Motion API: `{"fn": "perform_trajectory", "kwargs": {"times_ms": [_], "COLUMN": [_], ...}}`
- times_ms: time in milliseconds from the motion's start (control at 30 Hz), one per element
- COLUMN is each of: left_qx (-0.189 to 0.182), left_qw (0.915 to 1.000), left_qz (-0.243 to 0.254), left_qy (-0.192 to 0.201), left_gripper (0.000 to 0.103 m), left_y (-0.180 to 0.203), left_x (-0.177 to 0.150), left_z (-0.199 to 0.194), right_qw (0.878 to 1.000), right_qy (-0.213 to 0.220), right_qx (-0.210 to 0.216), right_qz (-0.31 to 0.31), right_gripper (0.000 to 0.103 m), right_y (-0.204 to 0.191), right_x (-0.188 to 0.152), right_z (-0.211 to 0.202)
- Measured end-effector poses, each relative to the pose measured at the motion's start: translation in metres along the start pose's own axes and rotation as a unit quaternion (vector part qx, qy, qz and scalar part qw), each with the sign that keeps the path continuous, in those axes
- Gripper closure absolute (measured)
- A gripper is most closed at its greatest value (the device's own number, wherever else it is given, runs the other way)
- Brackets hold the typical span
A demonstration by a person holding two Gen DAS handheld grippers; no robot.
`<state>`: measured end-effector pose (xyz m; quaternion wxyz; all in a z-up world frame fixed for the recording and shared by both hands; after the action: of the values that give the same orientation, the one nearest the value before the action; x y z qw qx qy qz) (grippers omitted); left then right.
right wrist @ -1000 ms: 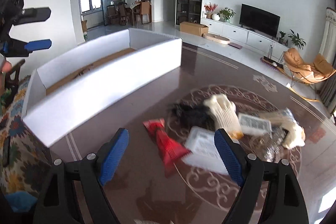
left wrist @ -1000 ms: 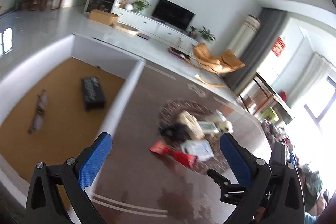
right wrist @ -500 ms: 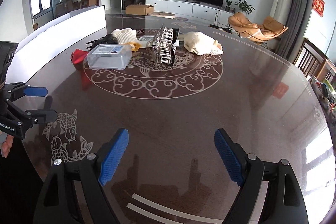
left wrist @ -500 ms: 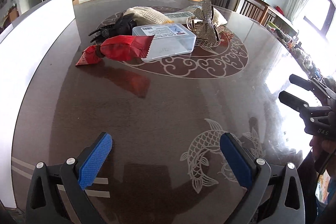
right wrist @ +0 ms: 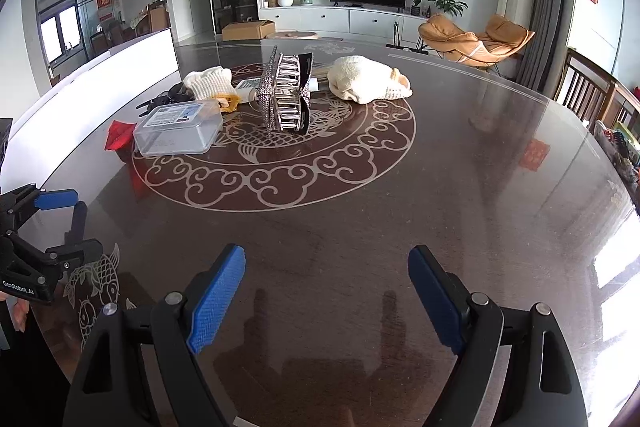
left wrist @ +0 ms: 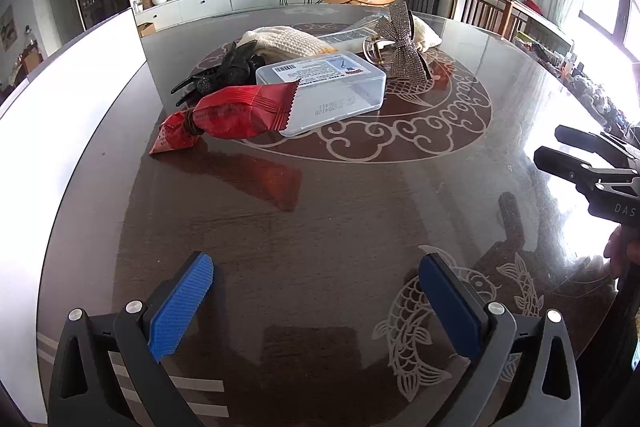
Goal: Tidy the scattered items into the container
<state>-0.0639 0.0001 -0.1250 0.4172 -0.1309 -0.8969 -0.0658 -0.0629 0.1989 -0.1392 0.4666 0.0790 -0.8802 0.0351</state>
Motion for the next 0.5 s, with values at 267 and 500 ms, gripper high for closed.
{"fn": "perform_trajectory", "kwargs": {"times_ms": [267, 500], "left_qx": [0.003, 0.005], "left_qw": [1.0000, 1.0000], "left_qz": [-0.001, -0.003], "left_qy": [0.000, -0.002], "left_gripper": [0.000, 0.000], "left_y": [0.001, 0.001], "left_x": [0.004, 0.005], "left_z": [0.002, 0.003], "right_qw": [0.999, 0.999], "right_qy": [-0.018, -0.026], "right_qx": [-0.006, -0.006], "right_qz": [0.026, 0.030], "right_gripper": [0.019, 0.019], "right_y": [0.007, 0.007], "right_x": [-0.006, -0.010], "right_z": [0.008, 0.011]}}
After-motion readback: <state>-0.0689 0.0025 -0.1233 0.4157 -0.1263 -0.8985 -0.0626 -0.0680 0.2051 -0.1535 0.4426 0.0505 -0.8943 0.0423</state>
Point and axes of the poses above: each gripper's, at about its wrist camera, not at the fingertips, and z roughly the way its jaws point, y to its right, x to its top, the point moved 9 cm from there along z, roughly the way its jaws point, and after that the axes turned 12 degrees about y, right-handed, at the moved point
